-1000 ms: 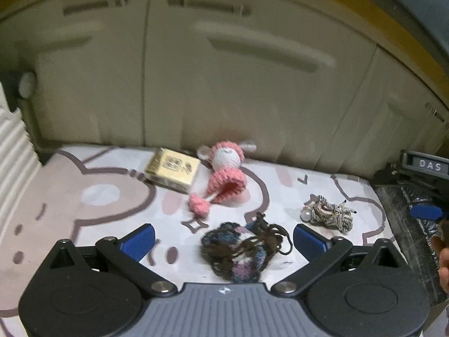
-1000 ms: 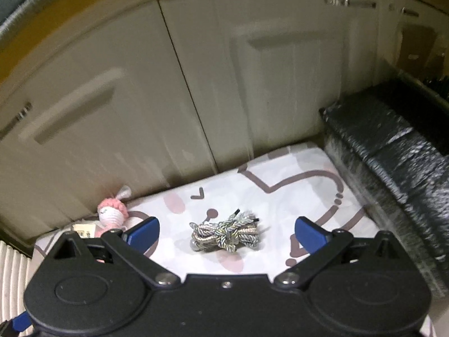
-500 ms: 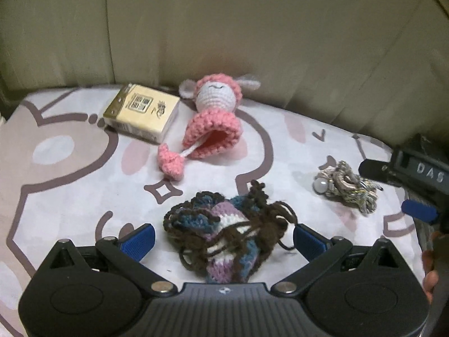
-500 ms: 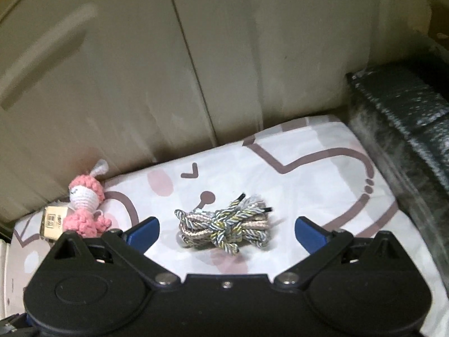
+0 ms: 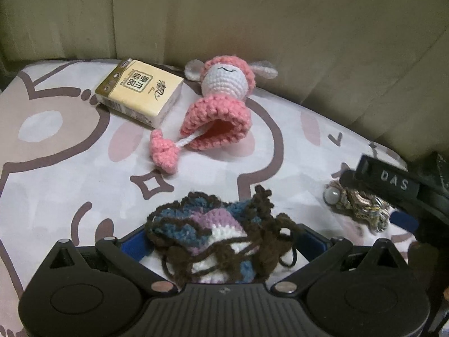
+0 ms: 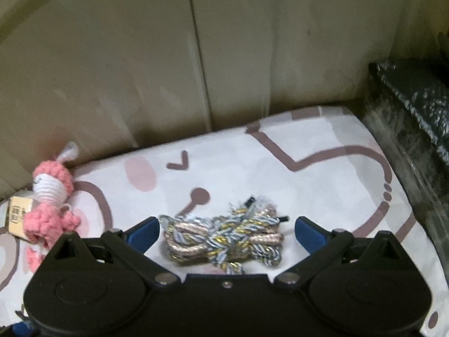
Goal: Organize objects
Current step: 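Grasp the rope bundle with the right tool while the left tool grasps the multicolour crochet bundle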
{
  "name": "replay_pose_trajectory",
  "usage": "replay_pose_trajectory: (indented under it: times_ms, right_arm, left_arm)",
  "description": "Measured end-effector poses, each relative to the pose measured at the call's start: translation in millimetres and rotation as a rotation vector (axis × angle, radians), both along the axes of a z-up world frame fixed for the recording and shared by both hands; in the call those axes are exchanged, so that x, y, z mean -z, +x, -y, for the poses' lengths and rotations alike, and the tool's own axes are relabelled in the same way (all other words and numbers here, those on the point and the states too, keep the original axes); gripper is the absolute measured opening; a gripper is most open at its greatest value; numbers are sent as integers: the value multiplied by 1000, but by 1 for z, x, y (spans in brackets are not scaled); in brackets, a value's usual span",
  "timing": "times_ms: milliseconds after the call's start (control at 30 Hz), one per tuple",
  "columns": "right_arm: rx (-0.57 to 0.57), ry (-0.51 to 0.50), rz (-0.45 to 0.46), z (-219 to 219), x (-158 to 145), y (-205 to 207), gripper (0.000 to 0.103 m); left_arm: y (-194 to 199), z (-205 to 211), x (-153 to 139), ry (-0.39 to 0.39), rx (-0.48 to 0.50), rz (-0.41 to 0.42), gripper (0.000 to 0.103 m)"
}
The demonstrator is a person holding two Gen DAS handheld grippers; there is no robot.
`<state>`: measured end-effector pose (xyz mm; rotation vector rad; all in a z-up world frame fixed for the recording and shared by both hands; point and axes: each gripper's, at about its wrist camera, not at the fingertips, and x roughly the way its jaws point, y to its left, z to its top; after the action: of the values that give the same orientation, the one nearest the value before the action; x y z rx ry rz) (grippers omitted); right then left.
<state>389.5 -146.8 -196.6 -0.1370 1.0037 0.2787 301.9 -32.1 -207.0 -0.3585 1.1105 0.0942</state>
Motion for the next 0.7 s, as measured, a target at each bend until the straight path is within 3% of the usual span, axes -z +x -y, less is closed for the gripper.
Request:
replay_pose_trajectory:
  times_ms: [200,233,300,567,700]
  right_arm:
    - [-8,37,-22,12,5,4,102]
    - [-12,43,-22,13,5,4,100]
    - [-13,75,-32,16,4,4,86]
    - [-49,51,-32,22,-2,-4,84]
    - [-44,52,-37,30,-5,-10,84]
  left_arm:
    - [1,0,3,27,-21,22,101]
    - [1,0,3,35,-20,23,99]
    - [0,0,3,51,-23,30,96]
    - [-7,0,-1,51,0,51,73]
    - [-14,-2,-5,32,23,61,68]
